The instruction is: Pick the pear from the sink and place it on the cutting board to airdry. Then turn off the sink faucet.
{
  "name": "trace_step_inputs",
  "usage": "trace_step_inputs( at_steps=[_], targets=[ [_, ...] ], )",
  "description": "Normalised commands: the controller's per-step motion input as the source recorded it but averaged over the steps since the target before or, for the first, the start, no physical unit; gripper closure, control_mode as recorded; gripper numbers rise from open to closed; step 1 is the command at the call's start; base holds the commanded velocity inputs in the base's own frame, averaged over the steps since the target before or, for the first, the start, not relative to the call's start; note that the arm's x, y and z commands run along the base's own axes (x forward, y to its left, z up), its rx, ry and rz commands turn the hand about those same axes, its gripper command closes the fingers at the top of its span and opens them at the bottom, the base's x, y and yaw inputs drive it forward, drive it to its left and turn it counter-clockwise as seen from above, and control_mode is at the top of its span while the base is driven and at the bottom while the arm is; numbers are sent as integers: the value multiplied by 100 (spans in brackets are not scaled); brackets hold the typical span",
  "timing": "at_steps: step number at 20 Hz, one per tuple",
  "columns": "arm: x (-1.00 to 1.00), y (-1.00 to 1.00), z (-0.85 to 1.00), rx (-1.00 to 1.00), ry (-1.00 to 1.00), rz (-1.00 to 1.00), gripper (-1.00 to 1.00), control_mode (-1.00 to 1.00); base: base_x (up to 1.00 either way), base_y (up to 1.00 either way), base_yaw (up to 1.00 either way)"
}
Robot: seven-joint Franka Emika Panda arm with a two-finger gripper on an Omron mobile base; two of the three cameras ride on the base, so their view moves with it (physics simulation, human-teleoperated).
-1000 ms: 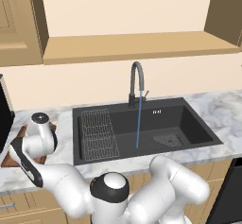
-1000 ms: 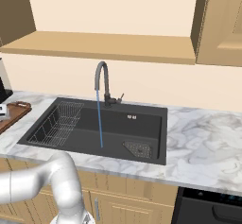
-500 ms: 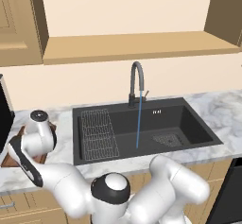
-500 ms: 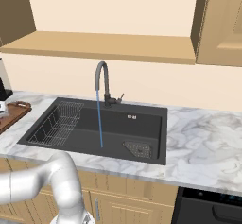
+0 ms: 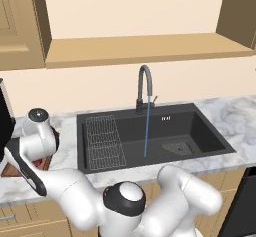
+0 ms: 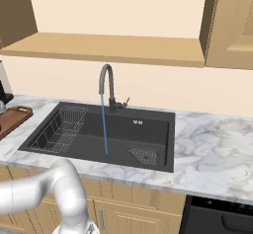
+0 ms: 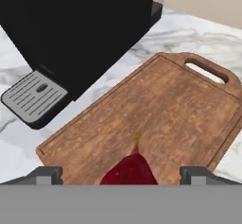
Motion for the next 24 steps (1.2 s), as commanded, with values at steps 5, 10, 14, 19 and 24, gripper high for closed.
trace_step_inputs(
  at_steps=[5, 10, 14, 19, 24],
  targets=[
    [-31, -25, 46, 0, -12, 0, -100, -100, 0, 0, 0],
    [-34, -37, 50, 0, -11, 0, -100, -100, 0, 0, 0],
    [-36, -41, 51, 0, -10, 0, -100, -100, 0, 0, 0],
    [-39, -53, 53, 5, -4, 0, -100, -100, 0, 0, 0],
    [-43, -47, 52, 8, 0, -2, -100, -100, 0, 0, 0]
  ],
)
